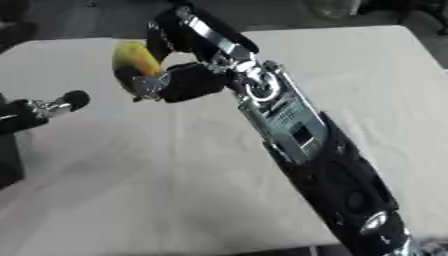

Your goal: Pick up the objects with one hand, pass them to the other hand, and then place them into the box on the other side of the table.

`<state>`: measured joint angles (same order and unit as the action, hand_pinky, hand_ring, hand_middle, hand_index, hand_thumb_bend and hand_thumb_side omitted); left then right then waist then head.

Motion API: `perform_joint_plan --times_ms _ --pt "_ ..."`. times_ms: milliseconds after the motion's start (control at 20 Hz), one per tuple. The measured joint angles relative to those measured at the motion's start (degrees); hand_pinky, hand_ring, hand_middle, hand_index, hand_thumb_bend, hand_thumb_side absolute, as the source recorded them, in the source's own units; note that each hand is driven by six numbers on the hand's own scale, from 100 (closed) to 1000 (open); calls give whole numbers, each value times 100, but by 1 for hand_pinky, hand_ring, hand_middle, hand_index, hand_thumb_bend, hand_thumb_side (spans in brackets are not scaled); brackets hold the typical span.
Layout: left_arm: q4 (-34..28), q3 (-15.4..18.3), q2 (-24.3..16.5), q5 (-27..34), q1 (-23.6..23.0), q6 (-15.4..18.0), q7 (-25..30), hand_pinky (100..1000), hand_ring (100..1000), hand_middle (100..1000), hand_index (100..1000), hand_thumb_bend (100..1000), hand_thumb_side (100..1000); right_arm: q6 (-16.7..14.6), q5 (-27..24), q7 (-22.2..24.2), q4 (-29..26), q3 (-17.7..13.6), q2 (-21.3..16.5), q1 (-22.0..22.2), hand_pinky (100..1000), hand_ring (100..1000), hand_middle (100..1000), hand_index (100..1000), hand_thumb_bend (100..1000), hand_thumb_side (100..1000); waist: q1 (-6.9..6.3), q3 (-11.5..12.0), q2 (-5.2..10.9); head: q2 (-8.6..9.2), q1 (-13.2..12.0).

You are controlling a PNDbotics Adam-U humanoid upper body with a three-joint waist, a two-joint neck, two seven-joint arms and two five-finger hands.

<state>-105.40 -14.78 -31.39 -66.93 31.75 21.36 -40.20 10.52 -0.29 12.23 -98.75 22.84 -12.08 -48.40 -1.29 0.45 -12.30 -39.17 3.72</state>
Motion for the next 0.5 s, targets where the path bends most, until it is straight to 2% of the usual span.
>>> perform_joint_plan --times_ms 350,500 --pt "15 -78 73 204 1 18 -122 643 566 652 761 873 100 -12 5 60 25 66 90 -57 626 462 431 474 329 100 0 1 -5 0 7" --pt "23 -100 73 284 1 49 -222 627 547 654 758 871 100 -1 5 84 25 103 127 -77 626 464 431 473 329 100 0 1 -5 0 32"
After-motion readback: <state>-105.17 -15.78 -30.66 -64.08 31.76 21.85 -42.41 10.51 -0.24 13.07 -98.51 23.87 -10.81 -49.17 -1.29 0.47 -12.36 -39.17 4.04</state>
